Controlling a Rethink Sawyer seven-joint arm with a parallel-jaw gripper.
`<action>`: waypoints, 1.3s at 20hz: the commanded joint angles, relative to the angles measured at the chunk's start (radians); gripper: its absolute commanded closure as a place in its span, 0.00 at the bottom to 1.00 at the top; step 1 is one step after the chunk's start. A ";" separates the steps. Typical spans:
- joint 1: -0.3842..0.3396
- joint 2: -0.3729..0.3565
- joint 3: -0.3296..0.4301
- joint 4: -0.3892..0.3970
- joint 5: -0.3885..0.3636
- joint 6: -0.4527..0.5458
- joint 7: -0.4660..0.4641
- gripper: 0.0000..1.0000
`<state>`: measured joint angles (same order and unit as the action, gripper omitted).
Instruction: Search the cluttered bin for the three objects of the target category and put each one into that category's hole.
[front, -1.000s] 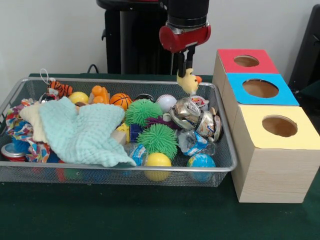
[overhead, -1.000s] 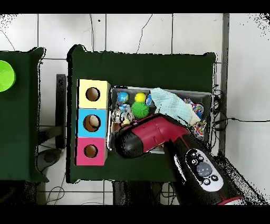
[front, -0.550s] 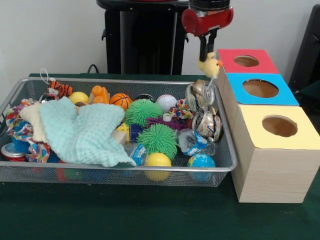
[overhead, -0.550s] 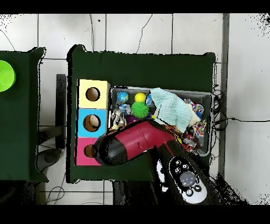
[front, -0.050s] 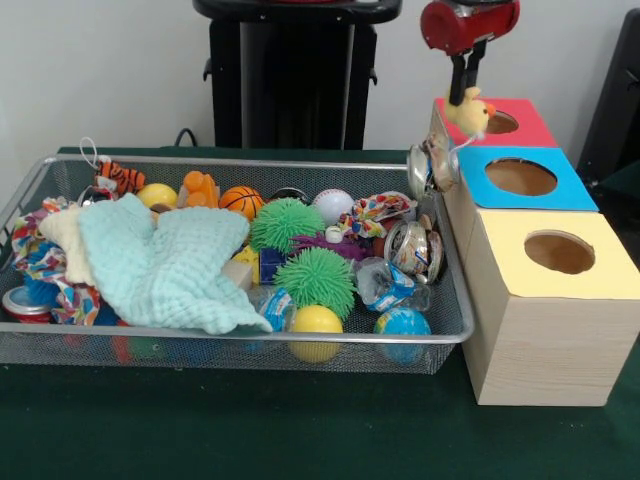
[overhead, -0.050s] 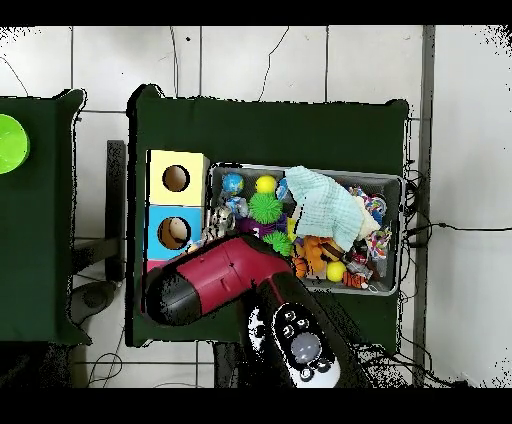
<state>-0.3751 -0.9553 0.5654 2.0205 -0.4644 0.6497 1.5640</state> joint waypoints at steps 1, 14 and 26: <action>0.037 0.015 -0.102 -0.006 0.027 0.073 0.183 1.00; 0.095 0.074 -0.209 0.003 -0.010 0.004 0.187 1.00; 0.165 0.078 -0.249 0.030 0.102 0.038 0.210 1.00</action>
<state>-0.2268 -0.8904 0.3502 2.0202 -0.4299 0.6493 1.5641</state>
